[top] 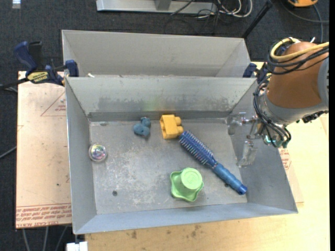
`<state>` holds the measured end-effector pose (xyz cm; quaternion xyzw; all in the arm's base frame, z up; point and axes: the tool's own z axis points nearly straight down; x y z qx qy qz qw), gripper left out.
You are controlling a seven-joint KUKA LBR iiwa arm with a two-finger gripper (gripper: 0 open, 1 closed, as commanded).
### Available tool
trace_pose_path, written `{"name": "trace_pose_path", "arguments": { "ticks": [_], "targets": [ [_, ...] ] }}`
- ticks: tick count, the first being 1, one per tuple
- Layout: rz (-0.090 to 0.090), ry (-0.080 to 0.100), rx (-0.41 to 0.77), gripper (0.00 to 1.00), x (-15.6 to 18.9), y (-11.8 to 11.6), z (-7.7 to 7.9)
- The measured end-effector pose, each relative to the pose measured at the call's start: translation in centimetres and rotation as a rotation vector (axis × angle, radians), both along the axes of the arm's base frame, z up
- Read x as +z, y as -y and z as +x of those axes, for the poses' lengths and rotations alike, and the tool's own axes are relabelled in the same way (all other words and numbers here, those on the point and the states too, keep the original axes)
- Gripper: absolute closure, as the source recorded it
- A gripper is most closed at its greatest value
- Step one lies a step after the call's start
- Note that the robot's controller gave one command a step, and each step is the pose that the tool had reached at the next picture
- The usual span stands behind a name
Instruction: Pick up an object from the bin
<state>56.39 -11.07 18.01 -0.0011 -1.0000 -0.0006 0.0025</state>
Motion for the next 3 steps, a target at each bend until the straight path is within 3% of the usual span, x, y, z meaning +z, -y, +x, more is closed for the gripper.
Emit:
{"name": "trace_pose_path", "arguments": {
  "ticks": [1, 2, 3],
  "targets": [
    [0.0, 0.001, 0.04, 0.0, -4.5, 2.2, -1.5],
    [0.003, -0.001, 0.138, 0.0, -11.4, -1.0, -5.0],
    [0.0, 0.006, 0.14, 1.0, -11.1, -0.8, -4.7]
  ]
}}
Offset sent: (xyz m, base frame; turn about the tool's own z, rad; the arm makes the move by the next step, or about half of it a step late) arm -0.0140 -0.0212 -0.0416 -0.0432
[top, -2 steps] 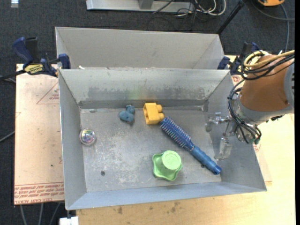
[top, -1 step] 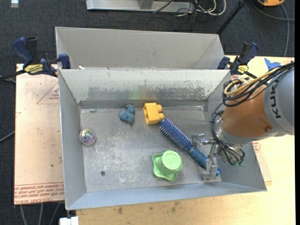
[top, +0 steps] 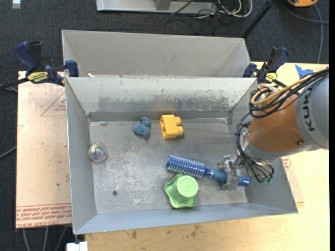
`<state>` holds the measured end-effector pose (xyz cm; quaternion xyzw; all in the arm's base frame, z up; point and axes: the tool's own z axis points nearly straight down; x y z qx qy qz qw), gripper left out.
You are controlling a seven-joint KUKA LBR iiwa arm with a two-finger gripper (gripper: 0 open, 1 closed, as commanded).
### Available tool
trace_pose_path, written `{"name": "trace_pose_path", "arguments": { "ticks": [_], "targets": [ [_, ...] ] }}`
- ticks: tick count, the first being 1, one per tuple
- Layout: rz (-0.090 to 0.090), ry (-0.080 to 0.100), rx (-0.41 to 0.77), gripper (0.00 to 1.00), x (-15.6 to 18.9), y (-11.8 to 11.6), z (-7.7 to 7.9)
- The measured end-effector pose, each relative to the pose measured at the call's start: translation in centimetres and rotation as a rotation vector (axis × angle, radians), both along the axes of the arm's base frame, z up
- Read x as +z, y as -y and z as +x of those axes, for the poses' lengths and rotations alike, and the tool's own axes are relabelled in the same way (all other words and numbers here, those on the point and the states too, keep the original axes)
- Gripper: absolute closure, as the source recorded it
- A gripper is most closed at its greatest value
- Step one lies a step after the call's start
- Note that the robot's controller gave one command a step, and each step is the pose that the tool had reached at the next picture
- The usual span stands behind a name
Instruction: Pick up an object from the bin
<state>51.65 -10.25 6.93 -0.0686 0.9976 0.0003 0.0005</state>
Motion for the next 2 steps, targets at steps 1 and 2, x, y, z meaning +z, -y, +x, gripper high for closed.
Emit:
{"name": "trace_pose_path", "arguments": {
  "ticks": [1, 2],
  "targets": [
    [-0.001, 0.009, -0.072, 1.0, 14.3, 0.1, 0.0],
    [0.001, 0.001, -0.125, 1.0, 17.2, -2.2, -3.2]
  ]
}}
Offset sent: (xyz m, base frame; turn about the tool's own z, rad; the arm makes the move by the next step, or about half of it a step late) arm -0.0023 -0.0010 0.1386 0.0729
